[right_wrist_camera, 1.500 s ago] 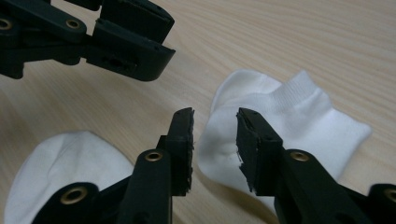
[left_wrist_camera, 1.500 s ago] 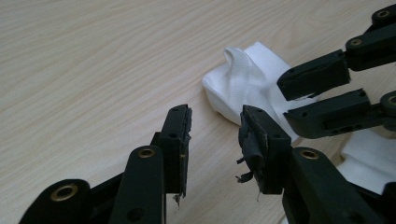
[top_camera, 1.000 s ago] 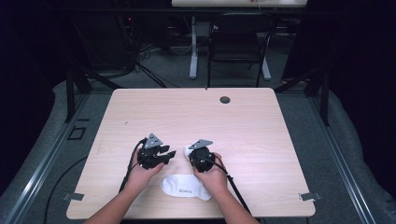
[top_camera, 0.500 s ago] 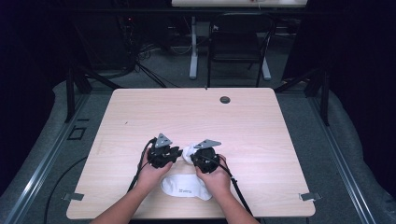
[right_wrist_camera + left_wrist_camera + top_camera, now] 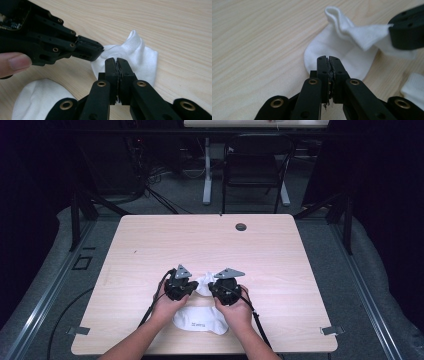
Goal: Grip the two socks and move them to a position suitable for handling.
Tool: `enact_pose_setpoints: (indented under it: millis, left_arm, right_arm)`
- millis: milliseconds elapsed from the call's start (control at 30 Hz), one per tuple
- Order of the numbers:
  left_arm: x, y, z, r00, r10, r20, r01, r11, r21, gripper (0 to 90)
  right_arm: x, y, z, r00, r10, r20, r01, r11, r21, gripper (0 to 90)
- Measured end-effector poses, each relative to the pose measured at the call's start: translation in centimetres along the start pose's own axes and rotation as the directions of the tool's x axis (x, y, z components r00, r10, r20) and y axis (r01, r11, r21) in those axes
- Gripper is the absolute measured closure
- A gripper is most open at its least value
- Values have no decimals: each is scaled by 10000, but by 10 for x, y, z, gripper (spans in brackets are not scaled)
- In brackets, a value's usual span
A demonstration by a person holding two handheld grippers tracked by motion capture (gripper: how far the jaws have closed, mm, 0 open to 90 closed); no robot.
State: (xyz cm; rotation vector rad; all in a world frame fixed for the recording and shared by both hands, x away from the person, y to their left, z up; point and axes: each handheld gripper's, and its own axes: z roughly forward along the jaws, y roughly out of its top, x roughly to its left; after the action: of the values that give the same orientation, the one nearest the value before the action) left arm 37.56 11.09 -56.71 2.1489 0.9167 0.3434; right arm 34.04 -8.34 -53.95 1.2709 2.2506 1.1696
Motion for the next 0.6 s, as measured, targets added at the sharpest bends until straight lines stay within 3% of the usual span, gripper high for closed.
enact_pose_setpoints:
  millis: [300, 600]
  left_arm:
    - [10, -11, -6, 9999, -154, 17, 154, 9995, 274, 843]
    - [13, -18, -6, 10000, 50, 36, -51, 9988, 482, 813]
  right_arm:
    - [-12, 0, -15, 9991, 403, 154, -396, 9982, -446, 882]
    - [-28, -7, -26, 9963, 798, 326, -780, 9955, -529, 881]
